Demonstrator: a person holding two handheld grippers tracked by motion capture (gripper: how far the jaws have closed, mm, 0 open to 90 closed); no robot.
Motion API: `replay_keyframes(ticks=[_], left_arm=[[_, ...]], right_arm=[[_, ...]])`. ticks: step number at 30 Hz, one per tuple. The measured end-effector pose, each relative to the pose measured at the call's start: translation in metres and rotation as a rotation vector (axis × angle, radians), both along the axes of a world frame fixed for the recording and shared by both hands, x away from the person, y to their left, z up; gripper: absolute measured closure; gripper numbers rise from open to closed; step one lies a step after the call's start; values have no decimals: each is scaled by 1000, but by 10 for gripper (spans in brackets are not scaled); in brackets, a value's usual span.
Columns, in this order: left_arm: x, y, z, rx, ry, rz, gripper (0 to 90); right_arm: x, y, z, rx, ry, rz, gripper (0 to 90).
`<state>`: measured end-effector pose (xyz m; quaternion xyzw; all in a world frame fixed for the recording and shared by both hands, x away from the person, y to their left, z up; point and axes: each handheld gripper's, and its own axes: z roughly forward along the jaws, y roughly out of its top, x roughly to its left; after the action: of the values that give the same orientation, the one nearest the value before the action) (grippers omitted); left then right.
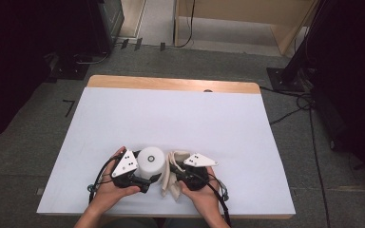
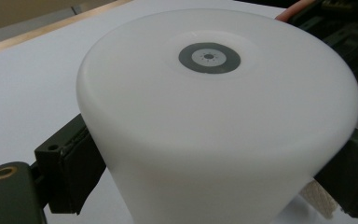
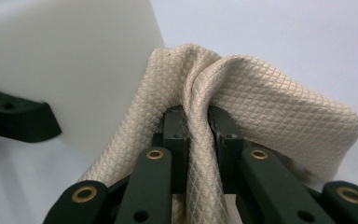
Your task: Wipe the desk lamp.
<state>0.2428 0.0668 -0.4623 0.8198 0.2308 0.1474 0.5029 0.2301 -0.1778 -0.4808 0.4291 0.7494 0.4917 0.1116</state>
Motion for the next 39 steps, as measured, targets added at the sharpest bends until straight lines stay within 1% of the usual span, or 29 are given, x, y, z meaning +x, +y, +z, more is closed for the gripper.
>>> replay_keyframes(ticks=[2,5,6,7,9,11,13,15,17,19,22,24,26,27,28,29,32,35,36,37,38,39], left_arm=[[-1,1,0,-2,-5,-3,73],[-1,0,0,2,-6,1,80],[-1,0,1,7,-5,3,81],[-1,-1,1,11,-6,5,82],[-1,-2,1,19,-6,10,82],[-1,-3,2,19,-2,15,83],[-1,-3,2,21,0,20,83],[-1,-3,2,18,2,27,83],[-1,-2,2,19,2,32,83],[0,-2,2,18,0,37,83],[0,0,2,17,-1,44,83],[1,0,2,20,-4,44,84],[1,0,2,10,-1,48,84],[1,0,2,5,2,52,84],[1,0,2,2,1,56,84],[1,0,2,0,-1,56,84],[1,-1,4,-10,-5,54,84],[0,-4,4,-10,-10,50,84],[0,-4,4,-10,-10,50,84],[-1,-6,4,-13,-10,53,84],[-1,-8,3,-3,-14,61,85],[-1,-9,2,-1,-12,61,84]], right_arm=[[-2,-2,6,28,-21,0,792],[-9,-3,22,87,-64,7,793],[-13,-3,29,108,-92,14,792],[-14,-3,33,120,-115,15,792],[-19,-3,41,135,-152,12,792],[-21,-2,43,127,-172,9,791],[-21,1,39,118,-159,13,790],[-21,3,30,110,-132,1,790],[-19,6,21,81,-97,-3,790],[-16,9,10,45,-47,-1,790],[-12,12,-4,6,23,5,790],[-11,13,-7,1,31,6,790],[-11,14,-6,0,32,6,793],[-11,13,-4,3,19,10,793],[-12,13,0,18,15,11,793],[-12,11,4,37,-2,12,793],[-16,7,23,91,-71,13,800],[-20,2,40,122,-147,17,810],[-22,2,43,119,-161,17,812],[-22,2,43,119,-161,17,812],[-21,1,42,108,-169,15,814],[-20,1,39,108,-162,9,814]])
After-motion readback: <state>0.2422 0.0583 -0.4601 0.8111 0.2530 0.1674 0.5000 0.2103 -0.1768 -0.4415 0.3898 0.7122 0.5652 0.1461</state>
